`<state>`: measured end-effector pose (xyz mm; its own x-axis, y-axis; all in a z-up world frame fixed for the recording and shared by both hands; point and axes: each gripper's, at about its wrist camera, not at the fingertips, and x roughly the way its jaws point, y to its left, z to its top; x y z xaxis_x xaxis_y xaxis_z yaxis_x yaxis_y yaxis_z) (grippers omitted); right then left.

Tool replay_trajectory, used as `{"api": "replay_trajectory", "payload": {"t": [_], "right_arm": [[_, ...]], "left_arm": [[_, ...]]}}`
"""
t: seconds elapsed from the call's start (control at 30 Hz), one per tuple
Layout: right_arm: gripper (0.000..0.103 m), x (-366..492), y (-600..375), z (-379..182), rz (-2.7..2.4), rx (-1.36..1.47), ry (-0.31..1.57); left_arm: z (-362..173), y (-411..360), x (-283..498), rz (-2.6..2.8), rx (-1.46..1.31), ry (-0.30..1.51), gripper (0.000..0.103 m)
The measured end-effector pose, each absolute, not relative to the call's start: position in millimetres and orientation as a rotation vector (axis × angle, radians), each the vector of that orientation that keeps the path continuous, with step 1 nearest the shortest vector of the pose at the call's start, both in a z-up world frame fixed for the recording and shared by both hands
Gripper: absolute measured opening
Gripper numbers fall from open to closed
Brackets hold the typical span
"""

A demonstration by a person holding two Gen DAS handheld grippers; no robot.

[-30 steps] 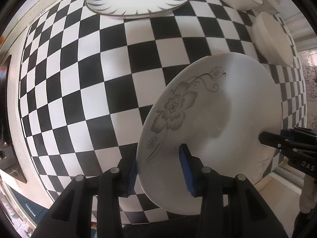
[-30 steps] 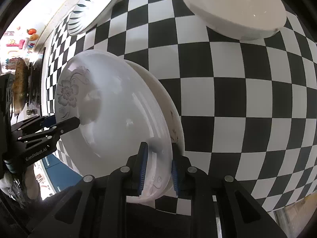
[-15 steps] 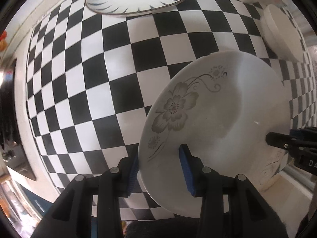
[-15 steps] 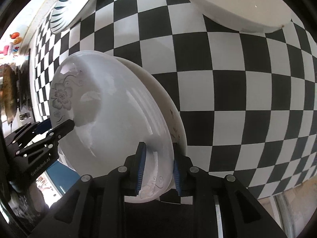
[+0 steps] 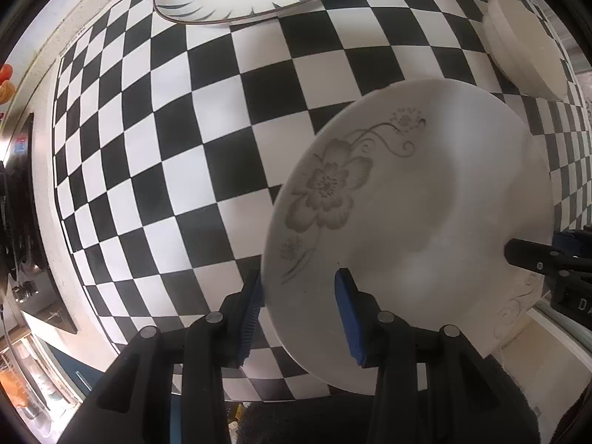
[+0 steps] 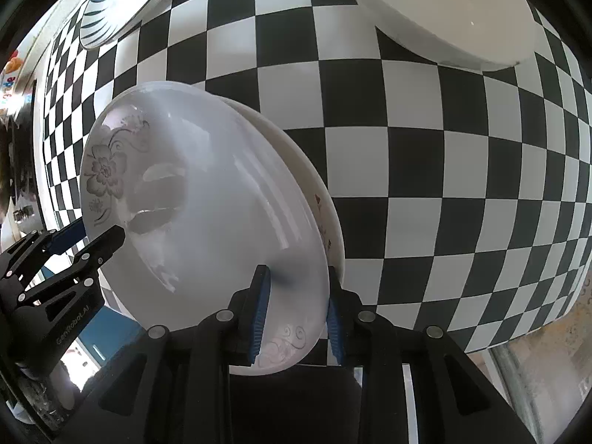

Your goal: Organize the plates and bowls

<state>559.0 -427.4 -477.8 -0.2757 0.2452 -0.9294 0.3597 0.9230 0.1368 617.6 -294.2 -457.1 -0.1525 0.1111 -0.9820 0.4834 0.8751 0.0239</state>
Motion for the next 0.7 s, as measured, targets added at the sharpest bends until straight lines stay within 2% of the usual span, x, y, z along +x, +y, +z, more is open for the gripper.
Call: {"api": "replay_trajectory", "payload": {"t": [0.07,0.33,0.43,0.7], "right_arm": [[0.031,561.6,-426.6,-478.4,-0.122,0.456,1.875],[0.048,560.0,-445.3,-490.7,-0.028,0.739,1.875],[0.048,561.1,-452.1,-487.4,-0.015,0.782,1.853],[0.049,565.8,-432.5,-486.4,-0.028,0.667,1.865]], "left_arm": [[-459.2,-294.1,615.1,-0.348,0.455,1.714,0.037],[-469.0,-279.7,610.0,-0.356,0.396,1.749,0.037],[-468.6,-274.2,610.1,-0.363,0.375,1.751,0.037],[-466.7,-262.0,610.9,-0.375,0.355,1.750,0.037]]}}
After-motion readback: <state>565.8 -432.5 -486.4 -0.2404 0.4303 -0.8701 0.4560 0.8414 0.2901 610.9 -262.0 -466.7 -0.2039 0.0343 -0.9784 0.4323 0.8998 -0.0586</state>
